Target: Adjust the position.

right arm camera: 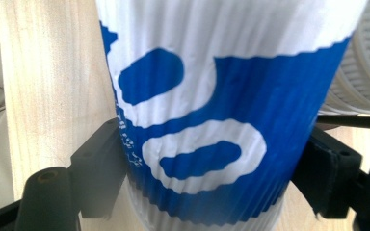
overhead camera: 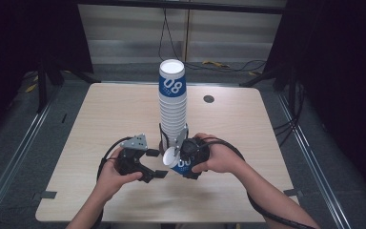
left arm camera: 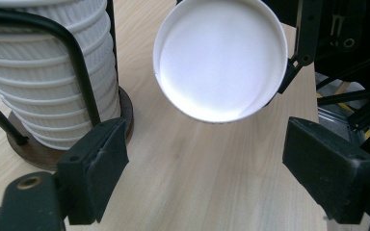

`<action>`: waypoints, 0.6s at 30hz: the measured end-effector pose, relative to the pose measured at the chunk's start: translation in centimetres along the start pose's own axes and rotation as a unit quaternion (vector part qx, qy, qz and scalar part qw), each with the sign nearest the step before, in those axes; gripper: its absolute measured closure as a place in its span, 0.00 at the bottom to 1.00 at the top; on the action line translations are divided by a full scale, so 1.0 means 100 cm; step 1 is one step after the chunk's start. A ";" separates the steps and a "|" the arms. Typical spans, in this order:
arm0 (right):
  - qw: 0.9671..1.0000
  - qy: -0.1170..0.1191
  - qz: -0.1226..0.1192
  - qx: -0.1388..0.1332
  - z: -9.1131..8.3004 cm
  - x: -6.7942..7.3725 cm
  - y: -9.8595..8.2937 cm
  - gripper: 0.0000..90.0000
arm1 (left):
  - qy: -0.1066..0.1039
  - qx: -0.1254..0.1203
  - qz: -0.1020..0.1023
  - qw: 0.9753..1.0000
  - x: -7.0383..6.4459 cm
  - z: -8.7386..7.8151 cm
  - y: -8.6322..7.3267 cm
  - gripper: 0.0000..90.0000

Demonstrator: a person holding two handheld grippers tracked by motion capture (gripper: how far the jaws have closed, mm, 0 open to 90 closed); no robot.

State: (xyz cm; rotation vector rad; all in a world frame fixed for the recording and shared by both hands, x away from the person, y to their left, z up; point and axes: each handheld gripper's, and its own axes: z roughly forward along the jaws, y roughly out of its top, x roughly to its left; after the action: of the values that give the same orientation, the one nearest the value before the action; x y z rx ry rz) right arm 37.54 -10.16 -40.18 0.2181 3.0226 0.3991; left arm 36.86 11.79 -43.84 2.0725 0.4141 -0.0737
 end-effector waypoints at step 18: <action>1.000 0.010 -0.016 -0.002 0.008 0.000 0.013 0.23 | -0.010 -0.006 -0.006 1.000 0.006 0.004 0.000 0.18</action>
State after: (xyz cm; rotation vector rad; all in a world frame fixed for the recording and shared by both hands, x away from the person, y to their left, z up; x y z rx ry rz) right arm 37.76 -8.71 -40.64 0.1672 3.0409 0.4069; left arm 37.49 11.62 -44.22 2.0559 0.4140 -0.0988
